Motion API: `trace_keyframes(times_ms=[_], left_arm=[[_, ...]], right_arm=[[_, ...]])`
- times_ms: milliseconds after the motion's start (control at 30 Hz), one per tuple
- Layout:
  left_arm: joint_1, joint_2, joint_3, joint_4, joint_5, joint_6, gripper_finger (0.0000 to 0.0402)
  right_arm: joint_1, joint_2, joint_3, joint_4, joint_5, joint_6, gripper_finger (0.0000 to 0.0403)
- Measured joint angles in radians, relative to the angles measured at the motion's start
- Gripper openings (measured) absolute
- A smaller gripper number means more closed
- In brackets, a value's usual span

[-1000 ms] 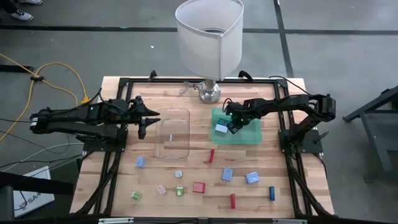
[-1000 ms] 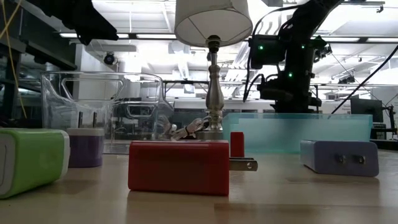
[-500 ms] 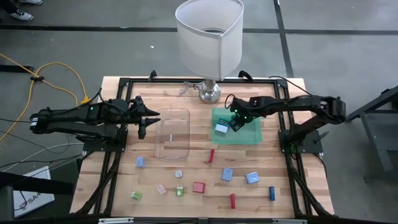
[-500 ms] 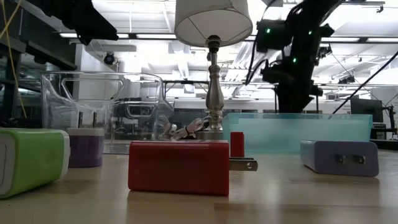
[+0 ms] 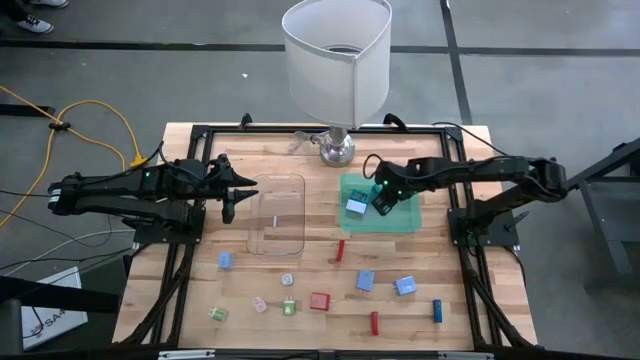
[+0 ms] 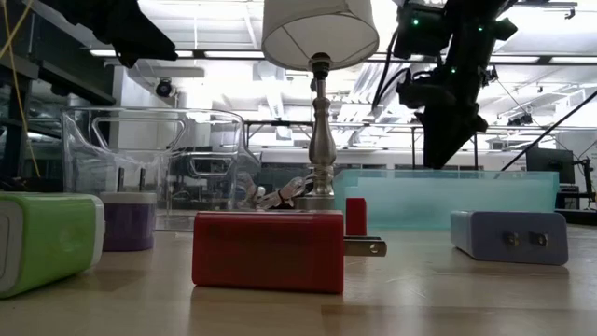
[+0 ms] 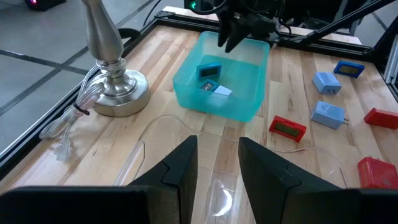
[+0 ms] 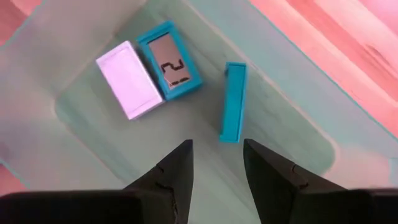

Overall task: Pick & Place Office items
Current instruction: Put the dark blue timer into the green bin

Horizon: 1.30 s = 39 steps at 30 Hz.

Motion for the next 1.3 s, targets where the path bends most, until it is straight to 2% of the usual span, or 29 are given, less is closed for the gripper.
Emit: trace_keyframes(times_ms=[233,400,700,967,1300], left_arm=[[0.000,0.000,0.000,0.000,0.000,0.000,0.0110],[0.000,0.000,0.000,0.000,0.000,0.000,0.0110],[0.000,0.000,0.000,0.000,0.000,0.000,0.0110],[0.000,0.000,0.000,0.000,0.000,0.000,0.0110],[0.000,0.000,0.000,0.000,0.000,0.000,0.0110]], right_arm=[[0.099,0.000,0.000,0.002,-0.026,-0.028,0.0128],[0.182,0.000,0.008,-0.007,-0.066,0.020,0.0128],[0.349,0.000,0.147,-0.116,-0.085,0.155,0.0128],[0.555,0.000,0.222,-0.371,-0.049,0.593,0.0128],[0.862,0.031,0.223,-0.383,0.002,1.145,0.0128]])
